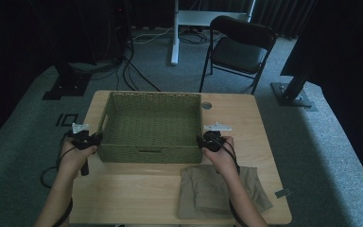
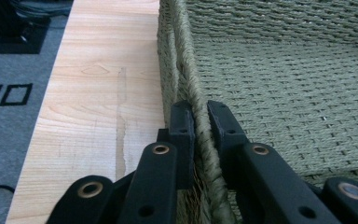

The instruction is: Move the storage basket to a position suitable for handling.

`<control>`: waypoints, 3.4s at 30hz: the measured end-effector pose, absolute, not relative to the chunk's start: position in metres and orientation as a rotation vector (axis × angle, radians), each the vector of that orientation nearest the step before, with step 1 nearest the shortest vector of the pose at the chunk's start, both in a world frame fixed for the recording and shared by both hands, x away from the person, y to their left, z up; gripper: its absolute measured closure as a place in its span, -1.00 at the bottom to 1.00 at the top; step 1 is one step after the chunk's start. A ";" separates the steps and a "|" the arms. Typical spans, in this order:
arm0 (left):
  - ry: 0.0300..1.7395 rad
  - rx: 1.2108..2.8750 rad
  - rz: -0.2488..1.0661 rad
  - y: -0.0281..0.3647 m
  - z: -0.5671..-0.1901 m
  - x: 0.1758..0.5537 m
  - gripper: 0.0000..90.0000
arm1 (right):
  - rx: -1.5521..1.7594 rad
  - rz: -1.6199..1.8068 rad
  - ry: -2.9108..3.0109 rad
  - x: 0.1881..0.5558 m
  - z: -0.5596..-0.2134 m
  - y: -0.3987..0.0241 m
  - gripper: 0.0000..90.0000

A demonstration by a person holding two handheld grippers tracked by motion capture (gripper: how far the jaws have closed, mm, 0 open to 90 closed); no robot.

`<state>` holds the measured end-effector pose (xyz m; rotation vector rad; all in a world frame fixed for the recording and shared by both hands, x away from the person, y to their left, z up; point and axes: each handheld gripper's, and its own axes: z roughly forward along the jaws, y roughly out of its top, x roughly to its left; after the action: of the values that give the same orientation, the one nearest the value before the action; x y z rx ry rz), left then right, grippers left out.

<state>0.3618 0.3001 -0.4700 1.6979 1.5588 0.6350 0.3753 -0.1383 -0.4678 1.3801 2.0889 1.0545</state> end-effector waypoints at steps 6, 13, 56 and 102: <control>1.534 1.647 0.643 0.311 -0.456 0.363 0.38 | 1.404 1.092 2.084 0.376 -0.465 -0.141 0.40; 1.500 1.591 0.675 0.315 -0.441 0.382 0.05 | 1.416 1.164 1.993 0.389 -0.448 -0.142 0.11; 1.489 1.718 0.748 0.287 -0.486 0.426 0.79 | 1.582 0.945 1.831 0.443 -0.470 -0.122 0.71; 1.491 1.739 0.672 0.212 -0.483 0.438 0.81 | 1.620 0.942 1.816 0.444 -0.469 -0.199 0.70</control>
<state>0.4375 0.2125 -0.4831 1.7389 1.4914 0.6717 0.4437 -0.1988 -0.4688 1.6197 1.8155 0.9421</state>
